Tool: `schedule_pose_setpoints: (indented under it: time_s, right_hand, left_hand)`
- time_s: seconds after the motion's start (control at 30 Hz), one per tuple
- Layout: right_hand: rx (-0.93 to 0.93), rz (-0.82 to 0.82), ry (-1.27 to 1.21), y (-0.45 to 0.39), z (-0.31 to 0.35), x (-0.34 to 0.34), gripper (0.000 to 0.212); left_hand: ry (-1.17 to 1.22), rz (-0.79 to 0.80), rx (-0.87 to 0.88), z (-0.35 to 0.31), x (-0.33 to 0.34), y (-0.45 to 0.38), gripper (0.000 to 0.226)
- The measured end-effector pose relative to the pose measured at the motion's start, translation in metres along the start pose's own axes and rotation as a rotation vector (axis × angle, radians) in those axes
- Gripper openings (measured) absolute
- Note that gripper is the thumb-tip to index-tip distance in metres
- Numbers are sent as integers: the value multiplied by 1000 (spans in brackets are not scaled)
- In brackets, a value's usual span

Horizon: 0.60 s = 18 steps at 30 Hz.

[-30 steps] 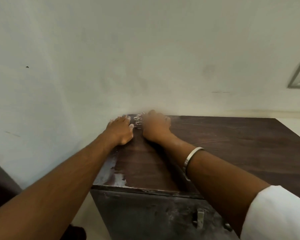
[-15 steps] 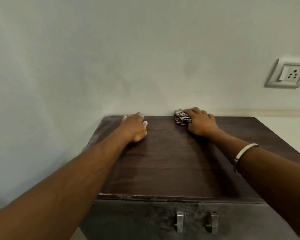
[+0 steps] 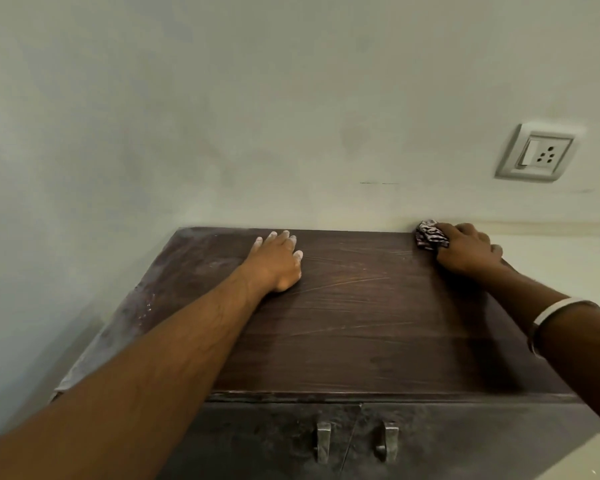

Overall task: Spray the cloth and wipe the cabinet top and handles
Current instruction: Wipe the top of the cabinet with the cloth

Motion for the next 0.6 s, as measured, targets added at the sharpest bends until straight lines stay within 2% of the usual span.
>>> schedule_pose_setpoints:
  time_s: [0.13, 0.33, 0.47, 0.6]
  right_hand:
    - [-44, 13, -11, 19, 47, 17, 61]
    - [-210, 58, -60, 76, 165, 61, 58]
    - [-383, 125, -74, 129, 246, 88, 65]
    - [-602, 47, 69, 168, 304, 90, 59]
  left_hand:
    - [7, -12, -30, 19, 2, 8, 56]
    - [-65, -27, -98, 77, -1, 30, 55]
    - [-118, -49, -166, 120, -5, 49, 52]
    - [-103, -82, -226, 148, -13, 64, 50]
Point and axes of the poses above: each hand's wrist, its own y-axis away from the middle knuckle, its own x-axis out of the palm, z = x × y, the point moved 9 cm from there along -y, towards the middle knuckle, and after that the axes turned 9 degrees about -y, right-handed, at the moved point
